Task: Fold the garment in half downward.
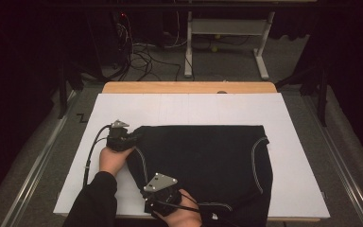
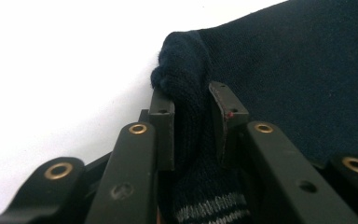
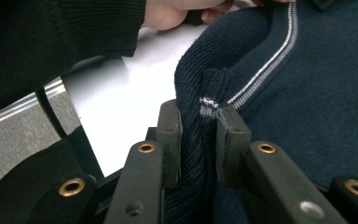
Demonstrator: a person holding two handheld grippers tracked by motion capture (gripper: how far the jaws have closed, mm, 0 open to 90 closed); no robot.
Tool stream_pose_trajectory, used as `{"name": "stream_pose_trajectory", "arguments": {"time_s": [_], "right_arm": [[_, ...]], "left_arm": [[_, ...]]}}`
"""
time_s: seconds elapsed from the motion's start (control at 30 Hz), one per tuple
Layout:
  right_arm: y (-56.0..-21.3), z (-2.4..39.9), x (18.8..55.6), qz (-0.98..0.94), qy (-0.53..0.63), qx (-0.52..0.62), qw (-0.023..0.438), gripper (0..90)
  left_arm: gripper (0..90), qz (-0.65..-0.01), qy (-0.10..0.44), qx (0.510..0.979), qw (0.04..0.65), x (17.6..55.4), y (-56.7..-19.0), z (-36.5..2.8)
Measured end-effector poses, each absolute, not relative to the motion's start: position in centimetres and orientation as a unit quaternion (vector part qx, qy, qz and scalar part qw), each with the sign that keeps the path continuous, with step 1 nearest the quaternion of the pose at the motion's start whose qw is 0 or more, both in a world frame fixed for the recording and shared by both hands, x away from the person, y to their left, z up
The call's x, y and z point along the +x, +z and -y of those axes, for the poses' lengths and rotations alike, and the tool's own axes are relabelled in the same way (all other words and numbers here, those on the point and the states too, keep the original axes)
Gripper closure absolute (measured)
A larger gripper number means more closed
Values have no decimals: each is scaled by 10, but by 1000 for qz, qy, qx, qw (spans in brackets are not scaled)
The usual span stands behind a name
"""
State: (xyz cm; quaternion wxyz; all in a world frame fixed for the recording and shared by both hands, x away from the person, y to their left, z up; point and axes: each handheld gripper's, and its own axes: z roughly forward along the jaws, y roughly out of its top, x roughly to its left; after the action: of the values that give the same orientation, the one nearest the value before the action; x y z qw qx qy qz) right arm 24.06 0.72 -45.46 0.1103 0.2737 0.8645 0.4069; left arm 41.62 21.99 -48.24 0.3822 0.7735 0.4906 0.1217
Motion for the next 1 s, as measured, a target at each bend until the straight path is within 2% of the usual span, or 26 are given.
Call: {"name": "stream_pose_trajectory", "arguments": {"time_s": [0.2,0.6,1.0], "right_arm": [[-451,-2,240,-862,416,266,119,758],[-450,3,239,-852,434,265,127,757],[-449,-2,239,-848,446,255,130,759]], "left_arm": [[727,-493,132,769,385,412,-480,-218],[723,-525,133,730,417,407,-478,-218],[740,-513,154,725,433,405,-474,-218]]}}
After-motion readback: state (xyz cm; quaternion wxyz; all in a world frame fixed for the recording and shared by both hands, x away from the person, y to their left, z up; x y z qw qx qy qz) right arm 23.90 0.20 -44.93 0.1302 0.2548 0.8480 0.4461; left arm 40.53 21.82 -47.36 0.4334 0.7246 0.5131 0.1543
